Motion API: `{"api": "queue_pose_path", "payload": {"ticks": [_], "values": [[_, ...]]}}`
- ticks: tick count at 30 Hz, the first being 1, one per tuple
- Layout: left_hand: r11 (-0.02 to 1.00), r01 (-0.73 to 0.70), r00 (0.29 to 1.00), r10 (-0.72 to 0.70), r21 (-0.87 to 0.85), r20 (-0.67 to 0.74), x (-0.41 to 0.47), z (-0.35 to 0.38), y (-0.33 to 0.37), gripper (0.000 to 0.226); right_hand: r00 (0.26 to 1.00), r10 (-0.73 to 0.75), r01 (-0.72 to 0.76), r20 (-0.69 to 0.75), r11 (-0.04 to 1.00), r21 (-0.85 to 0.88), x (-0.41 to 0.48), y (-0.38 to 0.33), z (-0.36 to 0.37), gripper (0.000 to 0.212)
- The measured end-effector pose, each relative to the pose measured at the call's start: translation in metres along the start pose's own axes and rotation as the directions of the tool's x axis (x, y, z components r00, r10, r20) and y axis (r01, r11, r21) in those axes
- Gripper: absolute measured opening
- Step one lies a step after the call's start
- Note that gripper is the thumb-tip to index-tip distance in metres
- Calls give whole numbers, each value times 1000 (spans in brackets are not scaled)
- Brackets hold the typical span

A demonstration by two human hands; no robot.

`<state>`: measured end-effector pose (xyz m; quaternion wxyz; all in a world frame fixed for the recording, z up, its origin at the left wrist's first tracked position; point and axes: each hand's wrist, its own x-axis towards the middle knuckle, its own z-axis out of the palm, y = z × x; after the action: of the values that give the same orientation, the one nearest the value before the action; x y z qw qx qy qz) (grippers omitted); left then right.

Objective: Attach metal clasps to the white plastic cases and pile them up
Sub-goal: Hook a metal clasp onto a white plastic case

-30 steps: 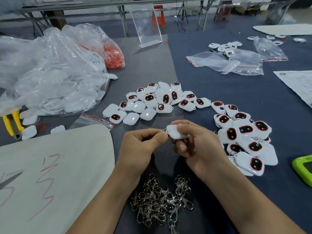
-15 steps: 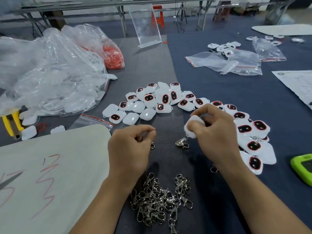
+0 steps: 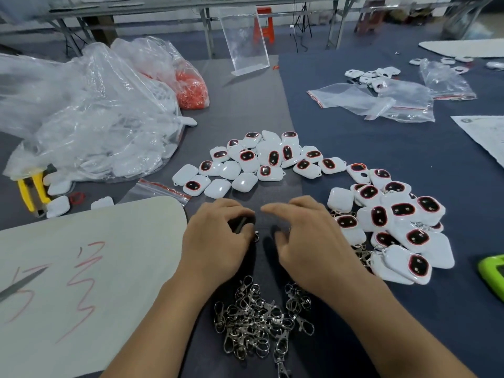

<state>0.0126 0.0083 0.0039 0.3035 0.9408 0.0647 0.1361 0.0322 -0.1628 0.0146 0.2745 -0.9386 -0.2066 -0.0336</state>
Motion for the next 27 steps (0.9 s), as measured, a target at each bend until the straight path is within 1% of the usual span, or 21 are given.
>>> {"api": "queue_pose_path", "payload": {"ticks": [2,4,7,9,11,13,15,16,17,18,20,22,24,25,26,27], "values": [[999,-4,999,5,-32,31,3,-4,-3,12,999,0,2,43,1000,-29,2,1,4,44],[998,0,998,5,-70,65,5,-7,-7,7,999,9,-6,46,999,-45,3,4,7,39],[992,50,997,-44,-117,60,4,-7,-9,10,999,-38,38,31,999,3,3,3,9,35],[974,96,995,-91,-206,34,3,-5,-7,12,996,-84,82,30,996,41,3,1,11,32],[915,103,994,-81,-389,74,1,-4,-3,12,999,-49,48,6,994,103,5,0,15,25],[811,152,988,-106,-565,112,0,-3,2,13,998,16,-2,-58,972,233,7,1,15,11],[717,201,978,-187,-668,94,2,-2,3,18,994,58,-23,-95,941,338,10,3,15,4],[693,204,973,-219,-692,67,4,-2,3,21,993,70,-30,-95,931,364,11,5,14,7],[698,193,970,-241,-689,27,5,-2,0,22,993,77,-39,-89,929,367,13,9,13,14],[730,174,968,-250,-661,-21,7,-2,-3,21,993,93,-58,-73,922,383,14,12,10,19],[808,148,959,-258,-570,-118,8,-3,-9,19,994,110,-90,-21,895,438,16,17,0,13],[863,134,952,-250,-488,-180,6,-3,-11,17,993,114,-94,-19,894,438,17,24,-11,23],[917,107,957,-200,-386,-210,3,-4,-8,15,985,139,-102,-101,945,311,16,33,-22,18],[934,93,960,-176,-345,-217,2,-4,-7,13,981,147,-118,-124,970,215,16,37,-27,16],[944,85,962,-161,-318,-221,1,-5,-5,11,981,151,-134,-123,982,136,15,41,-31,15],[949,85,963,-157,-303,-221,0,-5,-4,10,986,144,-138,-89,988,67,13,42,-35,12]]}}
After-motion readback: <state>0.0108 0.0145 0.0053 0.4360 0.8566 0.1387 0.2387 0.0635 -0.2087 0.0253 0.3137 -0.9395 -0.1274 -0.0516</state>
